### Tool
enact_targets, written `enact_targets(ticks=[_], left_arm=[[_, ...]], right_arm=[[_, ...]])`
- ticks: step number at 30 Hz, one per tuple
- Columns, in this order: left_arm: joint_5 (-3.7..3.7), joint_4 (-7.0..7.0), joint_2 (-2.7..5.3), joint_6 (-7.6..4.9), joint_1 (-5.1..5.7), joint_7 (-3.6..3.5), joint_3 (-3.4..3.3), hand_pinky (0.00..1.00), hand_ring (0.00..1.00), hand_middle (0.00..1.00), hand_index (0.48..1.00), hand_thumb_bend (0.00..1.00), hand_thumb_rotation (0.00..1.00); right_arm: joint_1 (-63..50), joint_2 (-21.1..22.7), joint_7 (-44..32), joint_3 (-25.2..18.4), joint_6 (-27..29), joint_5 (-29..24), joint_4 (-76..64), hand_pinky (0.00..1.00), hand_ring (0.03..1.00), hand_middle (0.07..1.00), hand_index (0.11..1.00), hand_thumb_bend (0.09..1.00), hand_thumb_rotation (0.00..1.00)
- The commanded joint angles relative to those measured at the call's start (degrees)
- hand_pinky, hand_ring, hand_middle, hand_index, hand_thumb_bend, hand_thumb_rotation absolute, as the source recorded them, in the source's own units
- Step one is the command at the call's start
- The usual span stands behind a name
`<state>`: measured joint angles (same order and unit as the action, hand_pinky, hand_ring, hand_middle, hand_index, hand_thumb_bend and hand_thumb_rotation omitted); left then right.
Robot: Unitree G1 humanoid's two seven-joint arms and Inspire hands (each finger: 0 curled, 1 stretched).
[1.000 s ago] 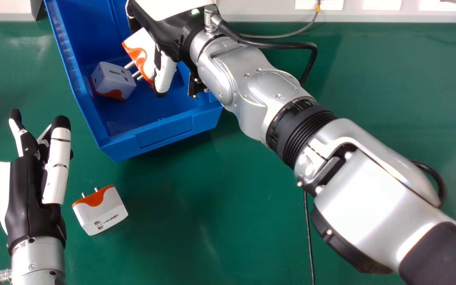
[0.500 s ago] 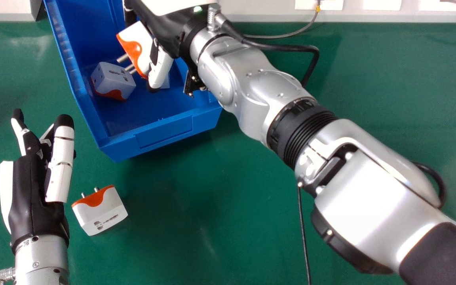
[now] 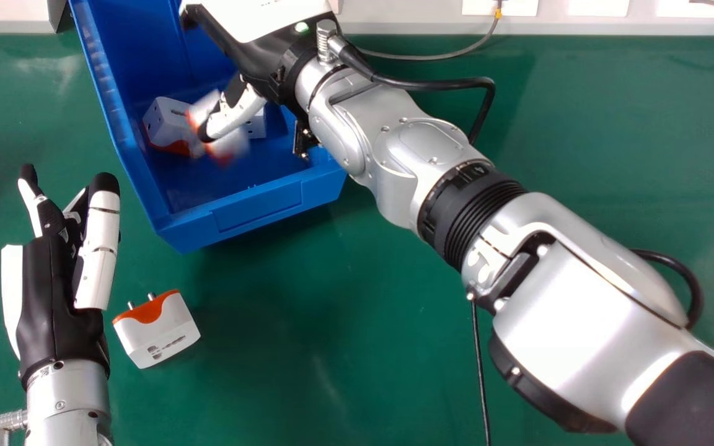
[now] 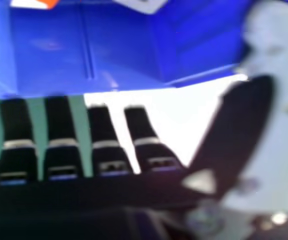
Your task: Pick all objects and put in blue box
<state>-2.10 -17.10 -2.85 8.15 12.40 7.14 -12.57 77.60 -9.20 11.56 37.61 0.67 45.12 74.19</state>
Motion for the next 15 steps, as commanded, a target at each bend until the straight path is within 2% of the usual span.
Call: enact_targets(ticks=[1,5,8,11,15], left_arm=[[-0.10,0.07,-0.53,-0.85,-0.94,-0.06,-0.28,0.82,0.89,0.86,0.883,0.50,0.81],[0.26,1.37,-0.90,-1.29,-1.79,-0.29,-0.63,0.82,0.89,0.86,0.882,0.50,0.81],[0.61,2.47,-1.17,-2.10,-2.24,-0.67,-1.00,0.83,0.89,0.86,0.883,0.49,0.81],[0.95,3.47,-1.33,-3.20,-2.47,-1.04,-1.52,0.83,0.89,0.86,0.885,0.49,0.81],[1.79,5.13,-1.68,-4.83,-2.85,-1.61,-2.36,0.83,0.89,0.86,0.885,0.48,0.81]], right_arm=[[0.59,-0.37,1.39,-1.18,0.01,-1.05,-1.31,0.91,0.988,0.991,0.990,0.632,0.79],[0.26,-0.34,1.96,-1.78,-0.18,-1.36,-1.63,0.93,0.996,0.997,0.997,0.636,0.81],[-0.27,-0.14,2.63,-2.65,-0.06,-2.15,-2.51,0.93,0.999,0.999,0.999,0.628,0.82],[-2.03,0.60,3.47,-4.32,0.84,-3.92,-5.43,0.94,1.000,1.000,1.000,0.589,0.81],[-8.00,2.55,5.57,-5.91,2.47,-5.21,-13.57,0.94,1.000,1.000,1.000,0.498,0.78]])
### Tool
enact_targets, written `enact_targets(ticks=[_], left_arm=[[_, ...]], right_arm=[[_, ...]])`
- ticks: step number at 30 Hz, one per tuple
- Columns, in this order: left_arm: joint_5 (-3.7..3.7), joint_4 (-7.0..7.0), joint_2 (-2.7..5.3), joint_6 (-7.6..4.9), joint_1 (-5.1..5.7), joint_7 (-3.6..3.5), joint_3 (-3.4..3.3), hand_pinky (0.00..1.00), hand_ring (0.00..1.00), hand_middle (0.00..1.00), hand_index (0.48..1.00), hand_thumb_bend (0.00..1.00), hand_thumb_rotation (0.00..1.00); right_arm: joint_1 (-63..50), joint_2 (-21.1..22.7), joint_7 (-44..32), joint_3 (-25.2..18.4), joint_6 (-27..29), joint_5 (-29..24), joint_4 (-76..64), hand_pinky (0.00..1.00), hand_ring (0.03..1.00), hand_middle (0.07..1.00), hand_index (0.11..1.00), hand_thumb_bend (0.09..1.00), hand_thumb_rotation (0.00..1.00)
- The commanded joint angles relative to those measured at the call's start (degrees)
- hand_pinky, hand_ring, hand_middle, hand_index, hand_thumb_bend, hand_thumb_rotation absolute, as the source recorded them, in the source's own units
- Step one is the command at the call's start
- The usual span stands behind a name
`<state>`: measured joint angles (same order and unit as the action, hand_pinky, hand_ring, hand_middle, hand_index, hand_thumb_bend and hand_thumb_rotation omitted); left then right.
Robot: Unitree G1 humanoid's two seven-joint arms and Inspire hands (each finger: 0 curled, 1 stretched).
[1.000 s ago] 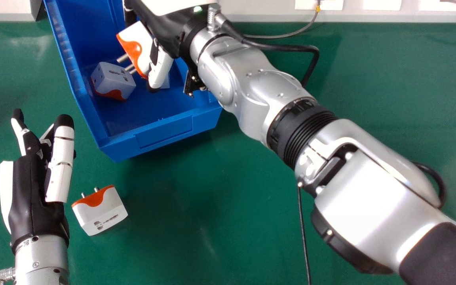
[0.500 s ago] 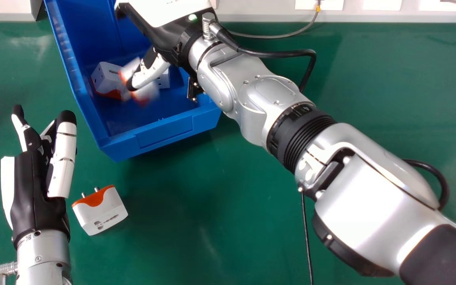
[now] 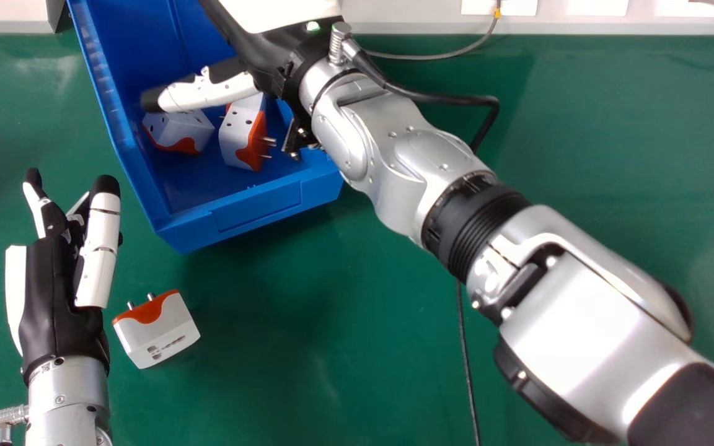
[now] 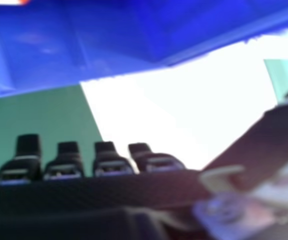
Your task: Pick all objects and put in blue box
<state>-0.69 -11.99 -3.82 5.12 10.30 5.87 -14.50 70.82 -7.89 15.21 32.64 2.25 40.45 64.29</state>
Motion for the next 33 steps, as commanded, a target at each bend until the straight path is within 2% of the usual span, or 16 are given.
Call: enact_targets(ticks=[1,5,8,11,15,18,21,24,26,28,31,33], left_arm=[[0.61,0.38,-0.92,-2.14,-0.79,-0.54,-0.66,0.83,0.89,0.86,0.885,0.48,0.81],[1.28,1.87,-1.73,-3.73,-0.64,-1.43,-1.42,0.84,0.90,0.86,0.885,0.48,0.81],[1.70,3.06,-2.54,-4.79,-0.45,-1.94,-1.97,0.84,0.90,0.87,0.885,0.47,0.81],[1.83,3.67,-3.13,-5.66,-0.05,-2.30,-2.45,0.85,0.90,0.87,0.885,0.46,0.82],[1.50,4.37,-3.46,-6.99,0.51,-2.76,-3.09,0.85,0.90,0.87,0.884,0.45,0.82],[1.23,3.86,-3.48,-7.16,1.19,-2.73,-3.27,0.85,0.90,0.87,0.883,0.44,0.82],[1.18,4.40,-3.62,-7.57,1.20,-2.72,-3.47,0.84,0.90,0.87,0.882,0.44,0.82],[1.11,4.65,-3.72,-7.64,1.17,-2.56,-3.49,0.84,0.90,0.87,0.882,0.43,0.82],[1.07,4.56,-3.66,-7.49,1.18,-2.42,-3.36,0.83,0.90,0.86,0.882,0.43,0.82],[1.28,4.83,-3.87,-7.43,1.13,-2.51,-3.55,0.83,0.90,0.86,0.882,0.43,0.82],[1.56,3.84,-4.07,-6.71,1.60,-2.62,-3.81,0.82,0.90,0.86,0.883,0.43,0.82],[1.65,3.74,-4.12,-6.35,1.43,-2.53,-3.80,0.82,0.90,0.86,0.884,0.43,0.82]], right_arm=[[-3.53,1.94,2.53,-1.10,1.25,-0.55,-6.74,0.94,1.000,1.000,1.000,0.486,0.78],[-18.66,7.27,3.63,-1.45,3.01,0.67,-27.58,0.93,0.998,1.000,0.998,0.463,0.74],[-30.07,11.39,2.63,-1.57,3.98,2.01,-43.52,0.91,0.987,1.000,0.986,0.447,0.66],[-38.13,13.94,1.72,-1.58,4.37,3.25,-54.00,0.90,0.982,1.000,0.978,0.437,0.62],[-48.42,17.42,1.28,-0.90,5.91,4.44,-65.14,0.92,0.988,1.000,0.977,0.434,0.61],[-54.32,20.11,0.46,-0.26,7.99,5.03,-71.12,0.94,0.993,1.000,0.982,0.435,0.64],[-57.86,22.02,-0.70,-0.03,10.11,5.71,-74.52,0.96,0.996,1.000,0.988,0.433,0.67],[-60.49,24.66,-2.15,0.20,14.95,5.32,-75.24,0.98,0.999,1.000,0.996,0.428,0.74],[-61.22,26.03,-3.15,0.61,18.23,5.01,-74.04,0.99,0.999,1.000,0.997,0.428,0.75],[-61.42,27.32,-5.17,1.09,21.27,3.90,-72.53,0.99,1.000,1.000,0.997,0.431,0.78],[-61.21,28.49,-9.13,1.65,24.40,2.58,-71.25,1.00,1.000,1.000,0.992,0.447,0.80],[-60.75,28.71,-11.34,1.74,26.00,2.09,-70.46,1.00,1.000,1.000,0.987,0.452,0.81]])
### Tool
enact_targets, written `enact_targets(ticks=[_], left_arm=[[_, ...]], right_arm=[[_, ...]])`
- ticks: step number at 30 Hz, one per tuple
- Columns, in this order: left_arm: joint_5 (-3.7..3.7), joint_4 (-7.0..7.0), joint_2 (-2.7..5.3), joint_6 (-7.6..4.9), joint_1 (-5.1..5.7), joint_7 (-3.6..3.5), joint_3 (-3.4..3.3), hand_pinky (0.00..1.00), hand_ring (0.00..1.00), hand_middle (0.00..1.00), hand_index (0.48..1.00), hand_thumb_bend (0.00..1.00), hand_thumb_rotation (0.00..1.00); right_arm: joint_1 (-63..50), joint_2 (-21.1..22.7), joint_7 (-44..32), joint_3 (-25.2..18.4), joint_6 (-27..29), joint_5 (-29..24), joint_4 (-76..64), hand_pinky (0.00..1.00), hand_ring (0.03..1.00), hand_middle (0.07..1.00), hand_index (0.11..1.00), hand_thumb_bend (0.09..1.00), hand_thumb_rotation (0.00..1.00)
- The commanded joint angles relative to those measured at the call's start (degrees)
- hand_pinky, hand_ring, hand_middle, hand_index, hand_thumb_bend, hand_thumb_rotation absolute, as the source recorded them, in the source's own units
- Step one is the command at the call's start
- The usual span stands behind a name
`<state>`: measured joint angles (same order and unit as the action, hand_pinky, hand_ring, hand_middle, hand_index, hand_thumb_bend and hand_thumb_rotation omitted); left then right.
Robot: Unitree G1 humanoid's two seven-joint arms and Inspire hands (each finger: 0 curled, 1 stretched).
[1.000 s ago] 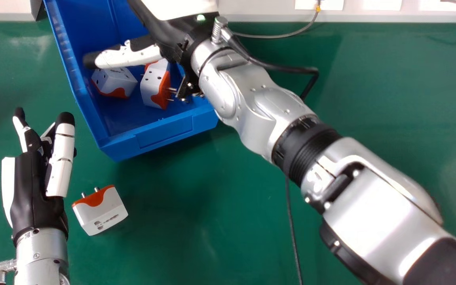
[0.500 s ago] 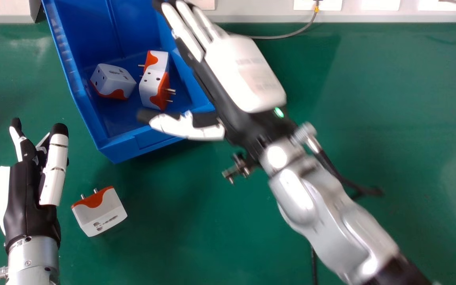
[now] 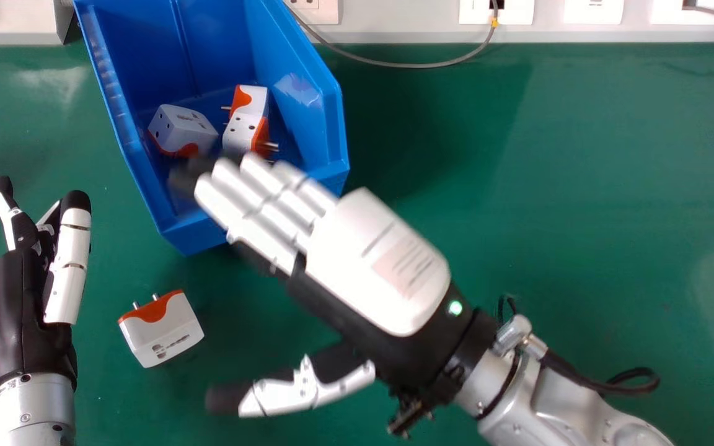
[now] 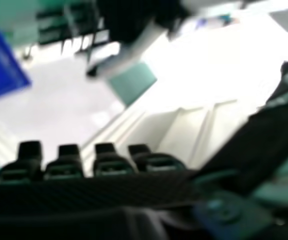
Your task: Pick all objects and put in blue box
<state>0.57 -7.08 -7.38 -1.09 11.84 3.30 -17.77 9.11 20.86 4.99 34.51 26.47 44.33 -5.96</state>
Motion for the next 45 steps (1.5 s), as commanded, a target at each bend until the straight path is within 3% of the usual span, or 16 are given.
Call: enact_targets(ticks=[1,4,9,12,17,19,21,24,26,29,34,38,42,45], left_arm=[[0.48,-1.01,-0.59,-0.05,-0.27,0.01,-0.56,0.82,0.90,0.86,0.885,0.43,0.82],[0.96,-0.46,-0.72,0.34,-0.69,-0.27,-0.77,0.82,0.90,0.86,0.885,0.43,0.82],[1.87,-0.99,-1.10,2.02,-0.91,-0.98,-1.18,0.82,0.89,0.86,0.887,0.42,0.83],[2.36,-0.50,-1.80,2.66,-1.17,-1.60,-1.41,0.82,0.89,0.87,0.888,0.41,0.83],[2.56,-0.25,-2.53,3.24,-1.09,-2.78,-1.84,0.82,0.89,0.87,0.889,0.41,0.83],[3.26,-0.09,-2.78,3.00,-0.93,-3.74,-2.06,0.82,0.89,0.87,0.890,0.41,0.84],[4.51,0.23,-3.08,2.83,-1.01,-5.00,-2.41,0.82,0.89,0.87,0.894,0.42,0.85],[5.95,0.86,-3.35,2.54,-1.29,-6.13,-2.77,0.82,0.89,0.87,0.897,0.42,0.86],[6.48,1.37,-3.53,2.08,-1.50,-6.63,-2.98,0.82,0.89,0.87,0.899,0.43,0.86],[6.36,1.36,-3.69,2.03,-1.48,-6.62,-2.97,0.82,0.89,0.87,0.900,0.43,0.86],[5.03,2.37,-4.36,1.69,-1.69,-6.22,-2.81,0.83,0.90,0.88,0.903,0.44,0.85],[4.63,3.10,-4.81,1.31,-1.93,-5.87,-2.68,0.84,0.91,0.89,0.910,0.45,0.85],[4.30,2.84,-5.05,1.60,-1.90,-5.46,-2.51,0.84,0.91,0.89,0.912,0.46,0.85],[3.69,3.67,-5.33,0.98,-2.21,-5.02,-2.50,0.84,0.91,0.89,0.912,0.46,0.85]], right_arm=[[1.15,-0.05,-2.05,-0.09,2.40,-2.00,0.15,1.00,1.000,1.000,0.983,0.450,0.81],[1.95,-0.82,-3.81,0.18,4.29,-2.29,2.01,1.00,1.000,1.000,0.978,0.443,0.81],[3.35,-2.91,-3.22,1.15,6.51,0.02,4.92,0.98,0.992,0.994,0.962,0.417,0.75],[5.38,-4.81,-2.95,2.28,7.64,1.45,7.75,0.96,0.977,0.982,0.947,0.412,0.73],[8.39,-7.29,-5.34,3.91,7.13,2.30,11.58,0.91,0.950,0.960,0.925,0.407,0.71],[9.84,-8.12,-6.21,4.59,6.07,3.66,13.04,0.90,0.944,0.955,0.920,0.406,0.70],[11.40,-8.90,-6.81,5.37,4.26,6.51,14.15,0.87,0.932,0.947,0.910,0.408,0.67],[12.86,-9.77,-8.01,6.23,2.03,9.01,14.92,0.86,0.927,0.943,0.904,0.411,0.66],[14.43,-10.61,-8.73,7.04,0.93,10.31,16.29,0.86,0.926,0.943,0.904,0.411,0.65],[16.36,-11.43,-8.27,8.21,0.14,12.38,18.21,0.85,0.927,0.945,0.906,0.408,0.64],[19.45,-13.66,-6.94,9.99,-2.04,15.57,22.10,0.84,0.925,0.946,0.908,0.398,0.63],[20.97,-14.93,-6.29,10.77,-3.54,16.69,23.67,0.82,0.916,0.943,0.908,0.386,0.61],[22.57,-16.08,-6.41,11.17,-5.00,17.24,24.62,0.83,0.919,0.946,0.909,0.378,0.60],[24.47,-16.77,-6.17,11.45,-6.07,17.71,26.48,0.84,0.927,0.955,0.913,0.370,0.59]])
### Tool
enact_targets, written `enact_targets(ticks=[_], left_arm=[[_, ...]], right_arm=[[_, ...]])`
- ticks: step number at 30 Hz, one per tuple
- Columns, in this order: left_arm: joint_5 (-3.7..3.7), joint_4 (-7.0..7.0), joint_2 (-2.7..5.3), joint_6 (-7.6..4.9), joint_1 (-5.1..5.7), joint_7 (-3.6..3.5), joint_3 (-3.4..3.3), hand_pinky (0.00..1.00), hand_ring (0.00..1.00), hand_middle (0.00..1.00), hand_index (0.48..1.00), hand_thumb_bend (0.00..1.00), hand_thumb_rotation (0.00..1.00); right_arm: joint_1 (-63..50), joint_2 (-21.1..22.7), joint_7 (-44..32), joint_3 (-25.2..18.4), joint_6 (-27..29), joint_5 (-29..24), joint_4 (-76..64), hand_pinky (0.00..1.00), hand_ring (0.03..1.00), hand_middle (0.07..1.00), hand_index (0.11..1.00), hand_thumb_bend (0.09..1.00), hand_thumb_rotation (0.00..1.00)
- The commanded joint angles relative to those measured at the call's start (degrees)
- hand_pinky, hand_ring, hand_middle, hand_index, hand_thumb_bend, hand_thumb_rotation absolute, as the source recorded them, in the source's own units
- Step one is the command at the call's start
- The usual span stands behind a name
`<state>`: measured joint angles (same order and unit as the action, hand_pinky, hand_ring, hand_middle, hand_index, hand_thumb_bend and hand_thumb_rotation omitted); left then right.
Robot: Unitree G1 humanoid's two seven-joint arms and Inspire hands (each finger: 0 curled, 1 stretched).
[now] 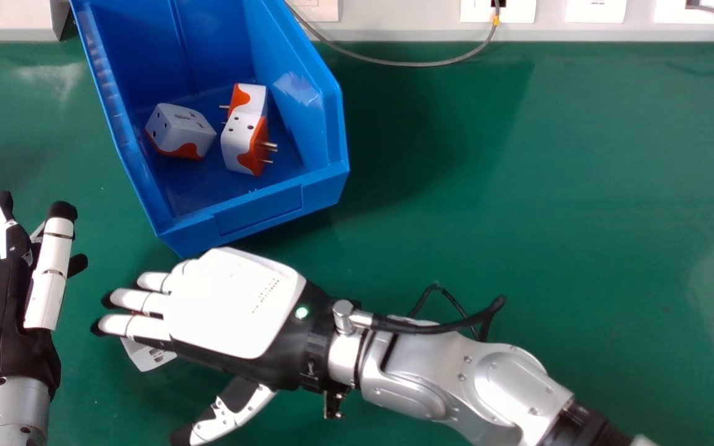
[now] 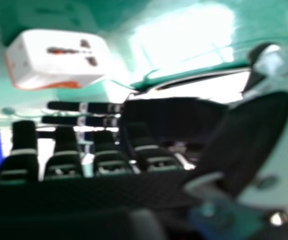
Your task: Pick all objects and put in blue box
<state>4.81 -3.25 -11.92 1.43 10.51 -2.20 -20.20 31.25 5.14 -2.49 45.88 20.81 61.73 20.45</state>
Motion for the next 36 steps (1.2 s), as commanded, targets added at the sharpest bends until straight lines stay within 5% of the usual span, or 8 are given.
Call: enact_targets(ticks=[1,5,28,36], left_arm=[[-0.84,0.24,-0.85,-1.87,-1.01,0.62,-0.07,0.84,0.91,0.89,0.912,0.46,0.85],[-1.43,0.42,-0.70,-2.49,-1.00,1.14,0.12,0.84,0.91,0.89,0.911,0.46,0.84],[-0.47,-0.49,0.27,-2.49,-1.01,1.67,0.70,0.83,0.91,0.89,0.906,0.46,0.84],[-0.99,-0.85,0.45,-2.46,-1.24,2.28,1.35,0.83,0.91,0.89,0.906,0.45,0.84]], right_arm=[[2.92,-1.29,1.69,0.24,-0.81,0.60,0.88,0.84,0.927,0.955,0.913,0.370,0.59],[4.23,-2.03,3.32,0.85,-2.11,1.44,3.08,0.85,0.937,0.969,0.928,0.372,0.59],[6.94,-7.24,3.82,4.24,-8.00,0.81,13.77,0.90,0.955,0.979,0.931,0.373,0.57],[9.20,-8.52,3.08,6.01,-8.00,1.33,17.19,0.88,0.942,0.970,0.920,0.367,0.56]])
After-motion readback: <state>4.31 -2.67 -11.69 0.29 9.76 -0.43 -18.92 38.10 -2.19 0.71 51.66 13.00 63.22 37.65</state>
